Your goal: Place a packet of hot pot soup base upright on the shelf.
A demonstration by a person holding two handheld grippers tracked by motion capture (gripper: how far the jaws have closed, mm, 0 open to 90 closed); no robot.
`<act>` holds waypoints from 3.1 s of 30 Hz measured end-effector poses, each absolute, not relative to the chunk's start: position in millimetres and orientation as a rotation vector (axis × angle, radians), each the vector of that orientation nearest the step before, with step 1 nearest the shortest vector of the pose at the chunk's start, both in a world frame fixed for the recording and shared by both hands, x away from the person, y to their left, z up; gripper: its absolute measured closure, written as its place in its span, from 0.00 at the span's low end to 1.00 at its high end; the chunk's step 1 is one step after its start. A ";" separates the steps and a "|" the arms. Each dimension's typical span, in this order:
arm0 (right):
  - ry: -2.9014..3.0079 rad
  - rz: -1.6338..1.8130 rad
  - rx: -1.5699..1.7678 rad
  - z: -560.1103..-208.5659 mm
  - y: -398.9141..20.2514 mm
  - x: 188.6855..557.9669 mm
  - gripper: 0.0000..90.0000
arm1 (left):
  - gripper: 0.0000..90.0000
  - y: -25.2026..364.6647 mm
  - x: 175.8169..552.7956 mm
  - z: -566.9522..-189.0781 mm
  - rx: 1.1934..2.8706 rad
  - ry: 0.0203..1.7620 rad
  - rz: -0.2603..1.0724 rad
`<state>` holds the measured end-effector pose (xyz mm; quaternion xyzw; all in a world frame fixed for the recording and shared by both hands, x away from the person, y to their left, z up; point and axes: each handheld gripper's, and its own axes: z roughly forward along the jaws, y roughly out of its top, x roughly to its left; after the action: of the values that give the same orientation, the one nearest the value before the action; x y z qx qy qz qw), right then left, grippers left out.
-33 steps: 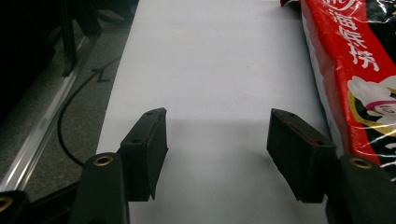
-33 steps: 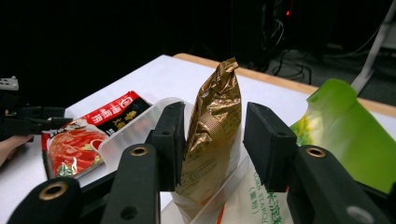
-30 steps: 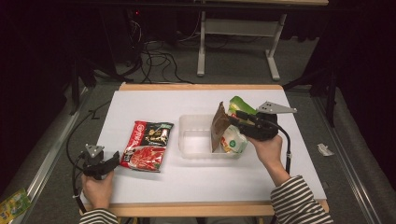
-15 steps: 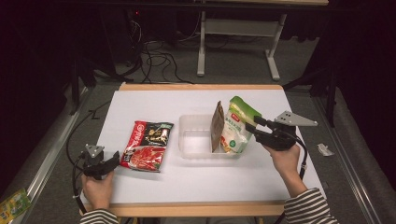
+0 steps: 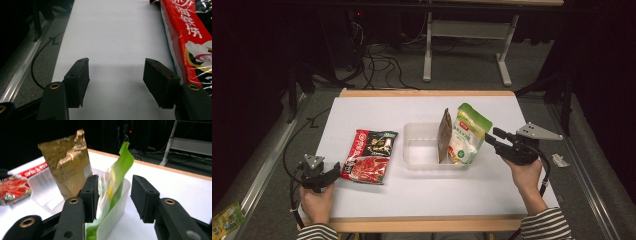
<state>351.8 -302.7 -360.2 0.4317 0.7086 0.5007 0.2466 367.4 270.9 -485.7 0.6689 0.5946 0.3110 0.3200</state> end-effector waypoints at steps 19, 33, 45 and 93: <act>1.881 1.375 1.322 -385.7 -338.7 341.0 0.63 | 0.45 270.1 368.8 -486.0 1.767 1.574 0.817; 1.861 1.359 1.338 -417.7 -339.7 334.5 0.63 | 0.45 272.9 367.6 -485.5 1.739 1.578 0.803; 1.847 1.271 1.356 -447.9 -349.7 335.5 0.63 | 0.45 273.0 368.6 -485.2 1.749 1.572 0.791; 1.814 1.211 1.334 -475.7 -342.9 337.7 0.60 | 0.77 239.6 391.7 -466.8 1.912 1.372 0.444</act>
<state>337.7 -342.9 -475.7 0.4996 0.6794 0.4536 0.2882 391.7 239.6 -466.8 0.7433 0.5335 0.1725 0.3647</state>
